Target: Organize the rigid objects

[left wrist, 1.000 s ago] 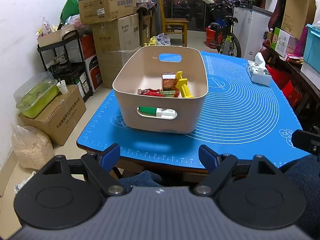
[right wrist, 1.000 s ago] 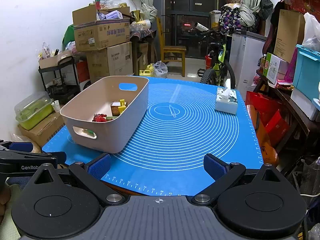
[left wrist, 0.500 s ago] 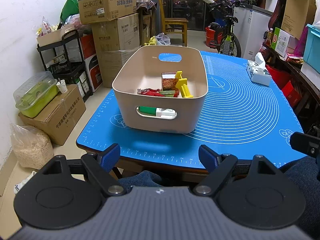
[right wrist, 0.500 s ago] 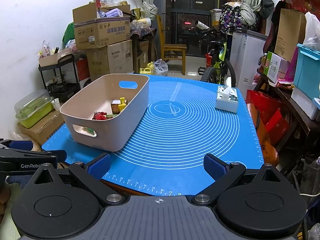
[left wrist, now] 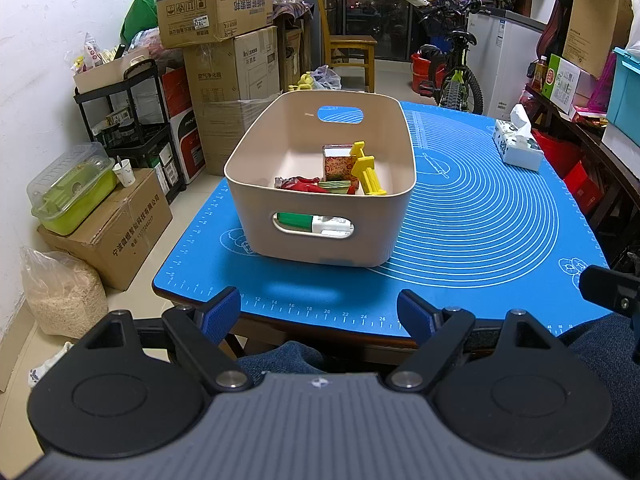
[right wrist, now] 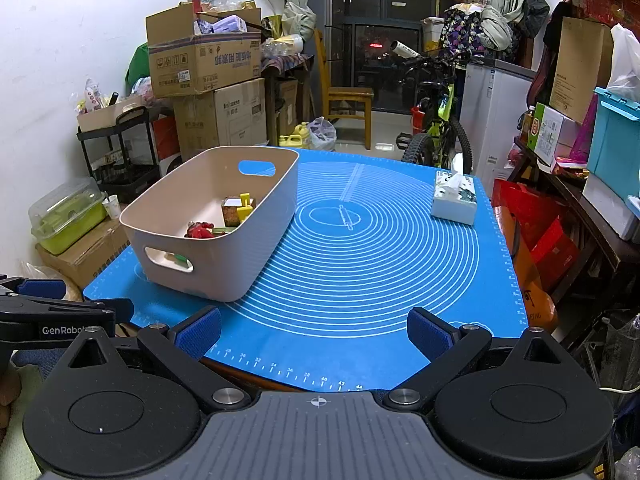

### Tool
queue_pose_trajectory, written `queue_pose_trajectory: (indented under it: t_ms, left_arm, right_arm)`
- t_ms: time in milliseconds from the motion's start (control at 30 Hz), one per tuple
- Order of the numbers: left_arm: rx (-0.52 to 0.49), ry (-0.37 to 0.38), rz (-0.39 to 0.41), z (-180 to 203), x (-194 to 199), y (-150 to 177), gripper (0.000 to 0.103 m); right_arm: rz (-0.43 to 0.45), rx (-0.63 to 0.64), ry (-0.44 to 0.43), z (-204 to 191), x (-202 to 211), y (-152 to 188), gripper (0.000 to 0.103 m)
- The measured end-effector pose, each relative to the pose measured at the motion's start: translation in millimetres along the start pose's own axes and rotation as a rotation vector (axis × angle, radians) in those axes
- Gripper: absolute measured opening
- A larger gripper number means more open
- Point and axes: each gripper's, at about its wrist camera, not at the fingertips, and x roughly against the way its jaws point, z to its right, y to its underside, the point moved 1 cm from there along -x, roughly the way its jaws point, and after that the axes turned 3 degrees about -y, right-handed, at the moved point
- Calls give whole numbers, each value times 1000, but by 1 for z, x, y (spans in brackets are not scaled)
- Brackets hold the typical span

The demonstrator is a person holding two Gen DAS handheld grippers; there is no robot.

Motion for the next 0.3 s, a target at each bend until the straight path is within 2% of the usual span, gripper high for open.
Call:
queue_pose_trajectory:
  t_ms: [300]
  left_arm:
    - [0,0,4,0,1,1,85]
  right_arm:
    - [-1,0,1,0,0,0,99]
